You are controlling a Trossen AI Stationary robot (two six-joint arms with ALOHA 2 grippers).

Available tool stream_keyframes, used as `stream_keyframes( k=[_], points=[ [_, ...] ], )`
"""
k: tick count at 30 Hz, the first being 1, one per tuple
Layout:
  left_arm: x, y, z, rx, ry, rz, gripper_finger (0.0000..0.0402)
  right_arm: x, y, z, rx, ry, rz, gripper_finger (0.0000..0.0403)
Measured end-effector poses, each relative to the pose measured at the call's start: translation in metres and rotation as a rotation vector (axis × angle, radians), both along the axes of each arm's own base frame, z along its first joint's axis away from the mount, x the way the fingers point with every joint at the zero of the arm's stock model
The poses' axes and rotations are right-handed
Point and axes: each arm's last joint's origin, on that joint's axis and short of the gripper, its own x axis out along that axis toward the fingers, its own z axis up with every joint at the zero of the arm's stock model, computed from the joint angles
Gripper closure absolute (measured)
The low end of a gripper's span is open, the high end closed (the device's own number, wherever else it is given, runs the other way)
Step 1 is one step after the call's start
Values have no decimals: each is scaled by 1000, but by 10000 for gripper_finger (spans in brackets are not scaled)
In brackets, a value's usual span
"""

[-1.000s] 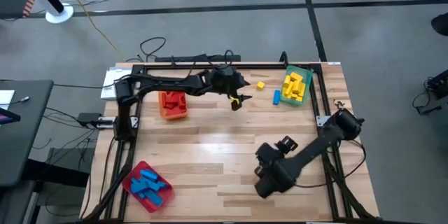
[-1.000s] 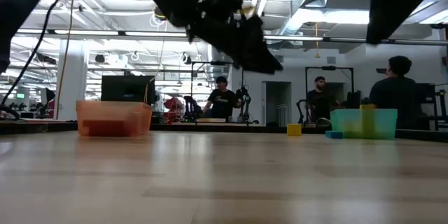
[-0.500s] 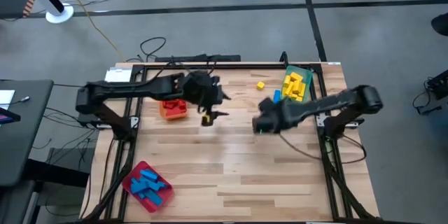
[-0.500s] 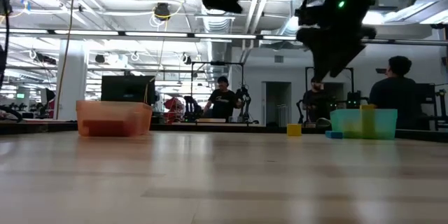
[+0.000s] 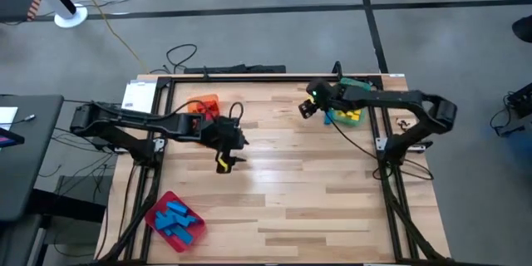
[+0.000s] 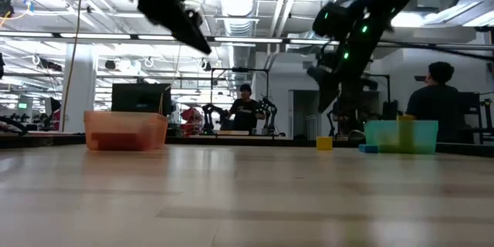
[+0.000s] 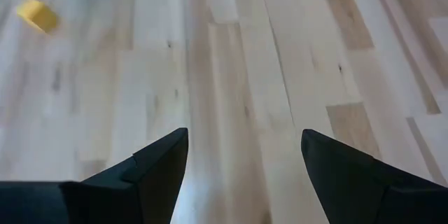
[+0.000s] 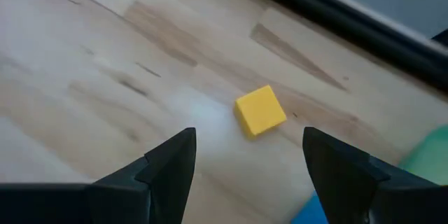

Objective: Sort blocks
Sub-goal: Move the yellow wooden block to the middle left of the table

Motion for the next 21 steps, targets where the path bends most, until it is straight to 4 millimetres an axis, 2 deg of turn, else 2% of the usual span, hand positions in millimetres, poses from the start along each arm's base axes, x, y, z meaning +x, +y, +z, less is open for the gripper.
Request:
stream_keyframes(
  k=[4, 11, 14, 16, 21],
  points=[
    [-6, -7, -17, -23, 30, -2, 127, 3, -29, -23, 83, 34, -23, 127],
    [-7, -19, -20, -36, 39, -32, 127, 15, -59, -50, 149, 104, -31, 127],
    [-8, -22, -21, -34, 42, -47, 127, 23, -64, -56, 199, 93, 25, 127],
    [-8, -24, -21, -34, 45, -55, 127, 30, -64, -57, 302, 16, 123, 127],
    [-9, -25, -22, -33, 63, -59, 127, 46, -43, -47, 654, -254, 440, 127]
  ],
)
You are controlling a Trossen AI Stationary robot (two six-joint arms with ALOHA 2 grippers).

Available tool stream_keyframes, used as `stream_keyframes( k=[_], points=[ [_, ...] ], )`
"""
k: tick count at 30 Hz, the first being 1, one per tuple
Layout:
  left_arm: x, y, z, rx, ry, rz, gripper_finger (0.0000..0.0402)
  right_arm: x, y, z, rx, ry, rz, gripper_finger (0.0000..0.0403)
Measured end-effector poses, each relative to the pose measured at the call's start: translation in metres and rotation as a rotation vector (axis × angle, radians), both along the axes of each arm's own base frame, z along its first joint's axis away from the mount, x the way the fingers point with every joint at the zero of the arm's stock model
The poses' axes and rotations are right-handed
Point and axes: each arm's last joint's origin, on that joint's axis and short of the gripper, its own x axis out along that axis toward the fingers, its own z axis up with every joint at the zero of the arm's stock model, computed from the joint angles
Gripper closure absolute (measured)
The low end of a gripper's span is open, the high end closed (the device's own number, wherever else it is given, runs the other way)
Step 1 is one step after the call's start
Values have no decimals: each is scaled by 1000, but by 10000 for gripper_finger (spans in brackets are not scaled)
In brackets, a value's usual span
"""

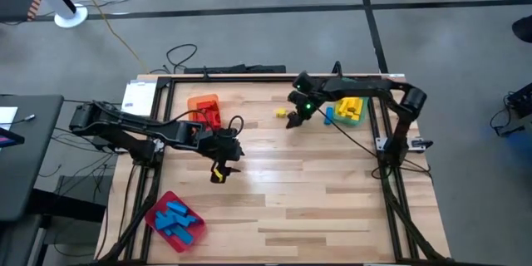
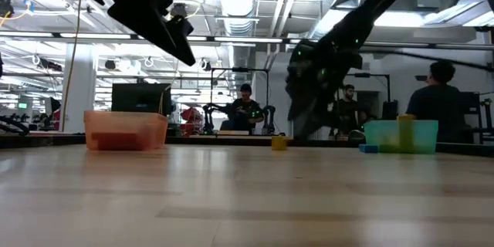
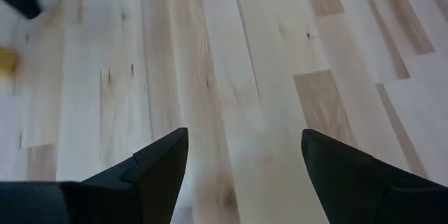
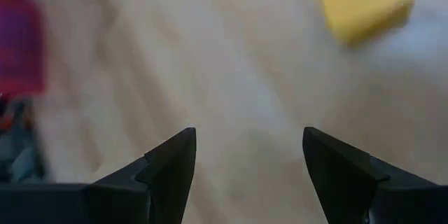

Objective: Sort blocks
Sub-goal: Move the yellow wooden block to the middle left of the table

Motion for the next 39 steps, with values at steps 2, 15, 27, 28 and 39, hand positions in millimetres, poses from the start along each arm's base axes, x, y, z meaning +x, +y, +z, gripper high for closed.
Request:
stream_keyframes(
  k=[2, 15, 27, 28, 39],
  points=[
    [0, 0, 0, 6, 5, -5, 127, 2, 10, 8, 24, -25, 51, 127],
    [0, 3, -3, 91, -8, 54, 127, 23, 9, 28, -351, -96, -142, 127],
    [-5, 3, -14, 44, 32, 104, 127, 70, 5, -21, -214, -153, -118, 127],
    [-5, 2, -15, 44, 37, 102, 127, 73, 10, -21, -149, -184, -57, 127],
    [-5, 0, -15, 66, 38, 70, 127, 48, 45, 20, -164, 2, 55, 127]
  ],
)
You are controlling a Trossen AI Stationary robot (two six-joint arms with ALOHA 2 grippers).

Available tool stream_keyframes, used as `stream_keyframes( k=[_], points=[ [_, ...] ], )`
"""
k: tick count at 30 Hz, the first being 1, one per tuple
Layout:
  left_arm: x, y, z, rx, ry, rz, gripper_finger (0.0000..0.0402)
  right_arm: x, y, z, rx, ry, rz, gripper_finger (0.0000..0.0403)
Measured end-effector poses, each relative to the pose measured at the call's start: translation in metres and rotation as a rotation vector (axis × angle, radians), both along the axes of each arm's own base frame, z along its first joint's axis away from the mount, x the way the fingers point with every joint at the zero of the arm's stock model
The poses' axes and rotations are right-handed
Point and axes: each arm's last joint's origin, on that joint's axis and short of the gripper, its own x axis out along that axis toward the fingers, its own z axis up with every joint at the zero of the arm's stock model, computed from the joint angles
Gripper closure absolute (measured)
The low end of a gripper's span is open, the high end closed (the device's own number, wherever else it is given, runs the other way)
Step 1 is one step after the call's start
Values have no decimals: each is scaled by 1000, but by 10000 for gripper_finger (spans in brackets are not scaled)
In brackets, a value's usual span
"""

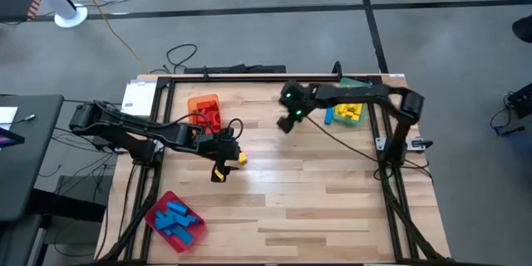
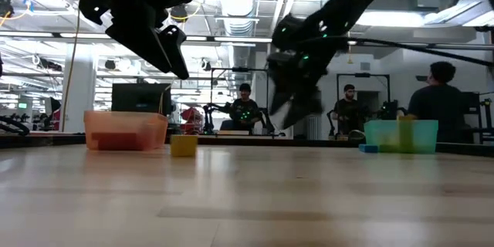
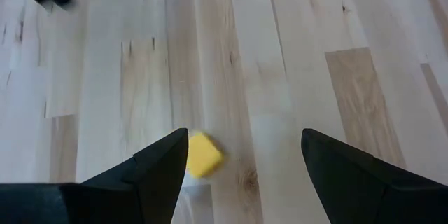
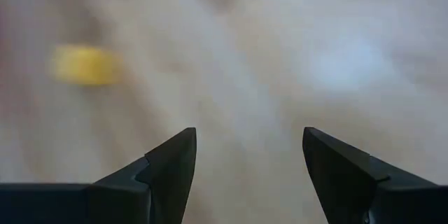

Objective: Sort blocks
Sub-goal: Move the yellow wooden block to the middle left of the table, then put the blue wooden block into the red bin

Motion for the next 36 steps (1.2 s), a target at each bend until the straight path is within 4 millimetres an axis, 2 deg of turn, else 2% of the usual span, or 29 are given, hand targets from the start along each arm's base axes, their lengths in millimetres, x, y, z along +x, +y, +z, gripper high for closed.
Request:
stream_keyframes(
  k=[4, 7, 11, 17, 25, 31, 33, 36],
  points=[
    [0, 0, 0, -3, 1, 2, 127, -33, -14, 24, -204, 190, -153, 127],
    [0, 0, 0, -5, 0, 3, 127, -53, -25, 26, -253, 319, -191, 127],
    [0, -1, 0, -9, 0, 6, 127, -69, -39, 9, -230, 501, -184, 127],
    [0, -3, 0, -19, 0, 11, 127, -80, -52, -21, -227, 716, -208, 127],
    [-1, -6, 0, -15, 4, -5, 127, -84, -59, -26, -253, 751, -269, 127],
    [-1, -6, 0, -14, 6, -5, 127, -90, -68, -26, -139, 714, -390, 127],
    [-1, -5, -1, -13, 8, -6, 127, -87, -64, -26, -69, 676, -398, 127],
    [-2, -5, -1, -5, 12, -14, 127, -71, -48, -27, 44, 580, -342, 127]
  ],
)
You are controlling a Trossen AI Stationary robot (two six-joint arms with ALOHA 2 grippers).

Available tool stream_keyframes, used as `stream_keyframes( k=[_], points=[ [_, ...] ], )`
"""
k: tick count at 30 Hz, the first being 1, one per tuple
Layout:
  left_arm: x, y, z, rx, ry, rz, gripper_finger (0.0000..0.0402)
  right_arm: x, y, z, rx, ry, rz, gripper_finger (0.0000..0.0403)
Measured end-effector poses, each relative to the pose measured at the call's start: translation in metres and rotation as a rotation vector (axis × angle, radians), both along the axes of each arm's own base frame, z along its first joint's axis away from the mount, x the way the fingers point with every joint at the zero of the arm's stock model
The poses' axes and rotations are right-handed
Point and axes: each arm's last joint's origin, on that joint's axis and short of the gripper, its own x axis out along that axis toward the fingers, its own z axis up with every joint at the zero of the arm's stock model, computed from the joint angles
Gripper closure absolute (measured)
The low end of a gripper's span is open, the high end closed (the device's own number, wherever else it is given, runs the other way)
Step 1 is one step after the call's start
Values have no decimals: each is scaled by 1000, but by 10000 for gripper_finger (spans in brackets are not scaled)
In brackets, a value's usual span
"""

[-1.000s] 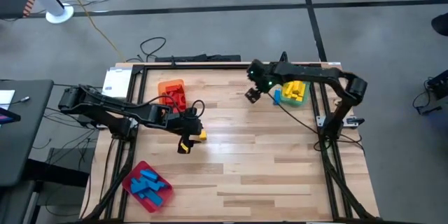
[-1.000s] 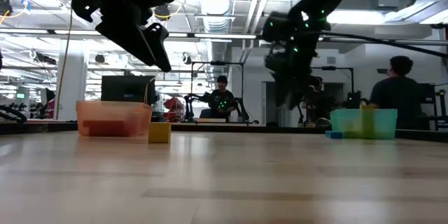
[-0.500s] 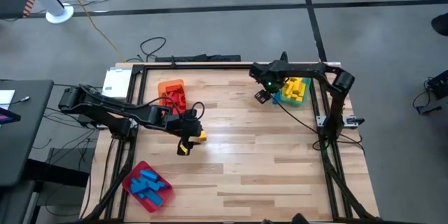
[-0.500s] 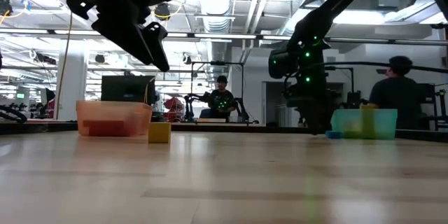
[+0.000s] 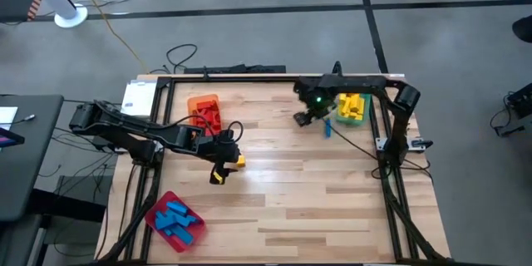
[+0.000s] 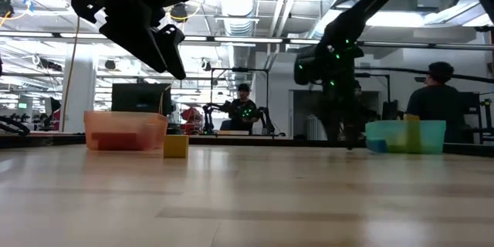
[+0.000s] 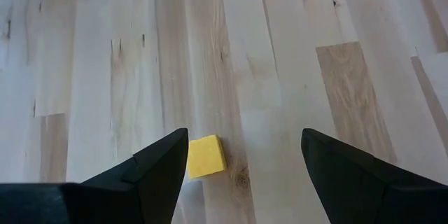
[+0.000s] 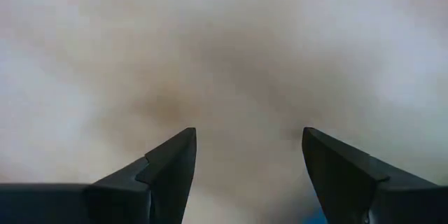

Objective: Sort blocks
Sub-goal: Put the blue wooden block into the red bin

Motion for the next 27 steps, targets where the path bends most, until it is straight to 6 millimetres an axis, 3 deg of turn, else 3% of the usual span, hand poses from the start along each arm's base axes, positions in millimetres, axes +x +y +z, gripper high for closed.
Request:
stream_keyframes(
  k=[4, 7, 10, 16, 27],
  points=[
    [0, 0, 0, 9, -1, -10, 127, 27, 32, 6, 73, -165, 143, 127],
    [0, 0, 0, 12, -1, -14, 127, 33, 49, 20, -18, -118, 209, 127],
    [0, 0, 0, 12, -3, -13, 127, 23, 58, 31, -113, 30, 185, 127],
    [-1, 0, -1, 6, 11, -5, 127, 7, 86, 43, -139, 192, 174, 127],
    [0, -1, -1, 7, 4, -11, 127, -32, 113, 25, -160, 257, 47, 127]
  ],
)
